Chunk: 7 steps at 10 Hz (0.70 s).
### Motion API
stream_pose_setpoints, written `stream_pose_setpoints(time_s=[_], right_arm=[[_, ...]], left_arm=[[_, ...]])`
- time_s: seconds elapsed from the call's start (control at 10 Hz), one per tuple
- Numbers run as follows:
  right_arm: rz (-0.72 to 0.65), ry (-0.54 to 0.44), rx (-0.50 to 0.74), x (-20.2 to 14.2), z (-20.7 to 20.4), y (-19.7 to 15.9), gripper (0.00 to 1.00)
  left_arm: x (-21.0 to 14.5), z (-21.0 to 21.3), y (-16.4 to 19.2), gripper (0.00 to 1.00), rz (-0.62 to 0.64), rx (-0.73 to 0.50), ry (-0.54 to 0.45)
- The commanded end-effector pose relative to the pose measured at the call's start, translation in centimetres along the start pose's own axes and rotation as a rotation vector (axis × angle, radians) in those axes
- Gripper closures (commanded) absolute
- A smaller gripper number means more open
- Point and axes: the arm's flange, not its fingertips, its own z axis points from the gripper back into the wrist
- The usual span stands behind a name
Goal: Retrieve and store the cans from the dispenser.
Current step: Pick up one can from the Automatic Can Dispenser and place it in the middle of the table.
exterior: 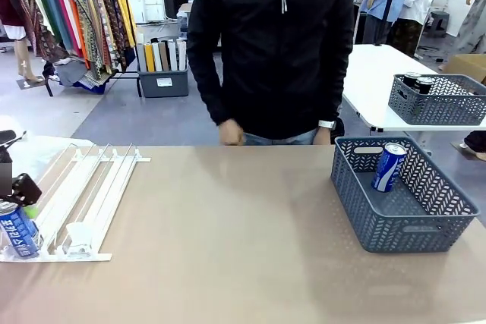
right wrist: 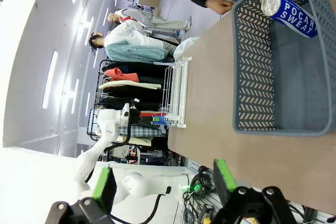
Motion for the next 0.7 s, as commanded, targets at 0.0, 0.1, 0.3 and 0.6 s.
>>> stream_pose_setpoints(time_s=[0.0,0.1,0.3,0.6], right_arm=[[0.012,-0.007,0.014,0.15,0.08,0.20,0.00],[0.012,-0.007,0.014,0.15,0.08,0.20,0.00],[0.012,-0.007,0.014,0.15,0.08,0.20,0.00],[0.012,-0.007,0.014,0.15,0.08,0.20,0.00]], left_arm=[[-3.66,-1.76,-0.18,0.00,0.022,0.029,0.011],[-3.58,-1.81,-0.14,0.00,0.018,0.037,0.029],[-3.47,-1.79,-0.04,0.00,0.012,0.060,0.055],[-3.31,-1.82,0.02,0.00,0.014,0.032,0.070]])
